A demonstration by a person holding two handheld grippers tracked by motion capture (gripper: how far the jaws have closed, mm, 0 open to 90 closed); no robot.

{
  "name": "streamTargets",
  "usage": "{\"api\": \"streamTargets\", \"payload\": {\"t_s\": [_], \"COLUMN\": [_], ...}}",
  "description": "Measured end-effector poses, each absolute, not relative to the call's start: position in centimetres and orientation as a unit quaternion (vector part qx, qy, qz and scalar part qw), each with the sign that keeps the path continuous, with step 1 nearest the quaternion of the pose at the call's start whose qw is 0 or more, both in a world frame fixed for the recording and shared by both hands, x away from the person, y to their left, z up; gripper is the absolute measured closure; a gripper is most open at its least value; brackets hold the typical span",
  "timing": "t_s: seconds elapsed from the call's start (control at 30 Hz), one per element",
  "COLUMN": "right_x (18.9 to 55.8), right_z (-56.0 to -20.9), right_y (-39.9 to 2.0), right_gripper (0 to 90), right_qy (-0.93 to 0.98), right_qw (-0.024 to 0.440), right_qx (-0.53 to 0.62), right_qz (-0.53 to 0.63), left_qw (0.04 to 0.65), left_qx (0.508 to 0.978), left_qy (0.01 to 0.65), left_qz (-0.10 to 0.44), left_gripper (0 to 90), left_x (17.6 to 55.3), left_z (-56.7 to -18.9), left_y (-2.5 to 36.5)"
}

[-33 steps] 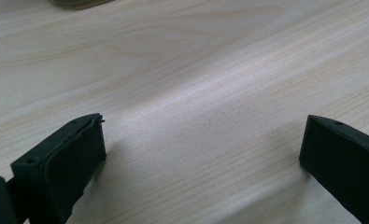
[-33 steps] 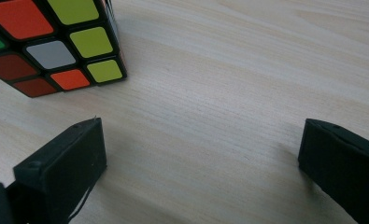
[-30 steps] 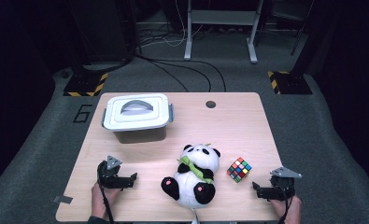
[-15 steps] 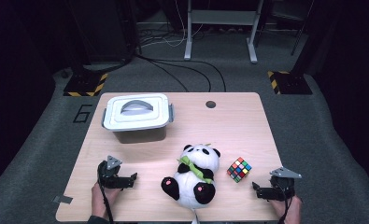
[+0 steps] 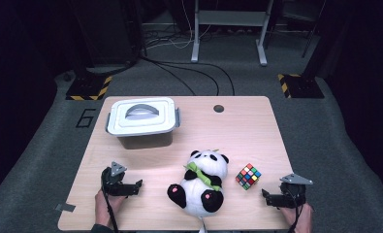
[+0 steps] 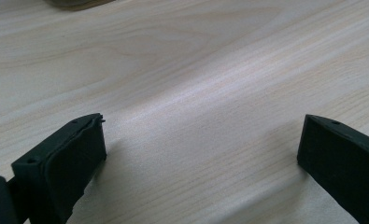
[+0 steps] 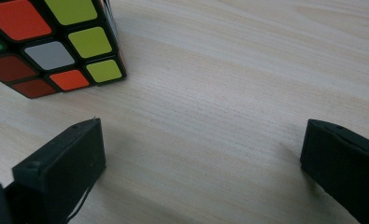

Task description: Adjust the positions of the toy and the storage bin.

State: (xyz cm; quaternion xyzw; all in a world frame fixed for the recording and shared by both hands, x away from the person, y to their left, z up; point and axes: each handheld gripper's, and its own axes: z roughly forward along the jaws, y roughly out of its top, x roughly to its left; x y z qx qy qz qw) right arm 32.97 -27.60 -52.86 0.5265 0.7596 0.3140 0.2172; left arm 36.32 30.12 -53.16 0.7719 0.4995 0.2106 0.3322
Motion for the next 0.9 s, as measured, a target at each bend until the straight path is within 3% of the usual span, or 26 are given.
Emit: {"api": "streamTargets", "payload": {"t_s": [0.9], "right_x": [32.6], "right_z": [-50.1], "right_y": [-25.0], "right_gripper": [0.0], "right_qy": [0.789], "right_qw": [0.181], "right_qx": [0.478], "right_qz": [0.340], "left_qw": [0.332], "left_qx": [0.770], "left_qy": [0.502], "left_qz": [0.213], "left_gripper": [1.4], "left_x": [36.3], "left_z": [-53.1], "left_y": [30.1]}}
